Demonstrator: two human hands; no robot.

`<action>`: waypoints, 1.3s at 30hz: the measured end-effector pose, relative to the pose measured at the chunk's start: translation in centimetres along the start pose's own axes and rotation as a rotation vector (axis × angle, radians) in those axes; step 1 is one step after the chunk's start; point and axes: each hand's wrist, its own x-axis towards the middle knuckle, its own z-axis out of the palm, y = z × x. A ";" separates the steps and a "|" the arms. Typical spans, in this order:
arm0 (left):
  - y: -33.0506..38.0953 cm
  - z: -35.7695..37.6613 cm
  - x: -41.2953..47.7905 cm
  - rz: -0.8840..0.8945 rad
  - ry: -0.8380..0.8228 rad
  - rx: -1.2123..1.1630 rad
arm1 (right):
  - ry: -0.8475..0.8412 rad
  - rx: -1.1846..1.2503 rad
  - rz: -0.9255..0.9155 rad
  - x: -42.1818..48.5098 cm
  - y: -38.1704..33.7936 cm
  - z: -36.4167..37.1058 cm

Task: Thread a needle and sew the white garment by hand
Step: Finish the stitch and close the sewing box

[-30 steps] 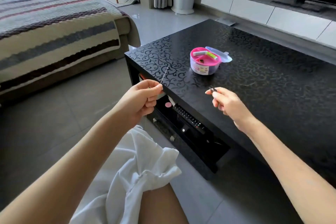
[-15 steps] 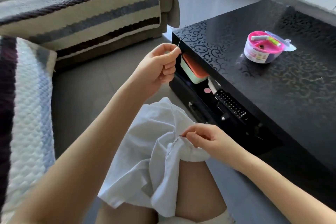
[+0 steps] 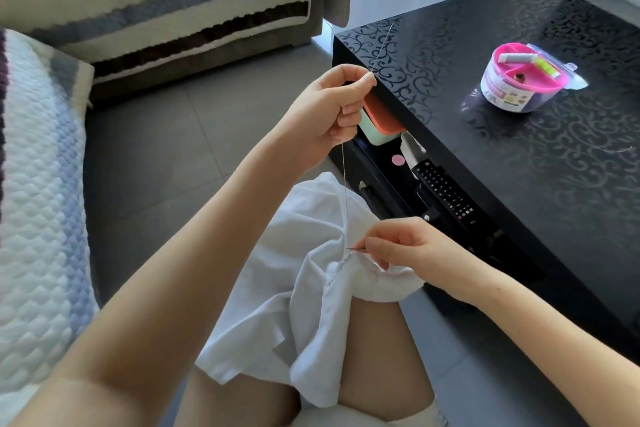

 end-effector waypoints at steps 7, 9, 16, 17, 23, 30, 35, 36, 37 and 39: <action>-0.5 0.4 0.3 -0.001 -0.008 0.012 | -0.015 0.018 0.012 -0.1 0.3 -0.8; -0.5 0.5 0.4 -0.001 -0.007 0.005 | -0.022 0.012 0.009 -0.1 0.2 -0.8; -0.6 0.7 0.6 0.000 -0.015 0.000 | -0.051 -0.076 0.026 0.3 -0.6 -0.5; -0.6 0.7 0.6 0.002 -0.015 0.000 | -0.055 -0.079 0.027 0.4 -0.6 -0.5; -0.7 0.7 0.7 0.001 -0.008 -0.003 | -0.063 -0.063 0.032 0.5 -1.0 -0.3; -1.3 0.6 0.8 -0.006 0.044 0.047 | -0.036 -0.028 0.030 0.2 -1.0 -0.2; -2.6 0.7 0.7 0.068 0.173 0.044 | -0.011 0.051 -0.001 -0.3 -1.0 -0.6; -3.1 0.8 0.8 0.091 0.205 0.047 | -0.015 0.083 -0.006 -0.4 -1.0 -0.7; -3.6 0.9 0.7 0.114 0.236 0.055 | -0.016 0.103 -0.013 -0.5 -1.0 -0.9; -4.8 1.3 0.7 0.151 0.289 0.072 | -0.008 0.112 -0.023 -0.7 -1.1 -1.1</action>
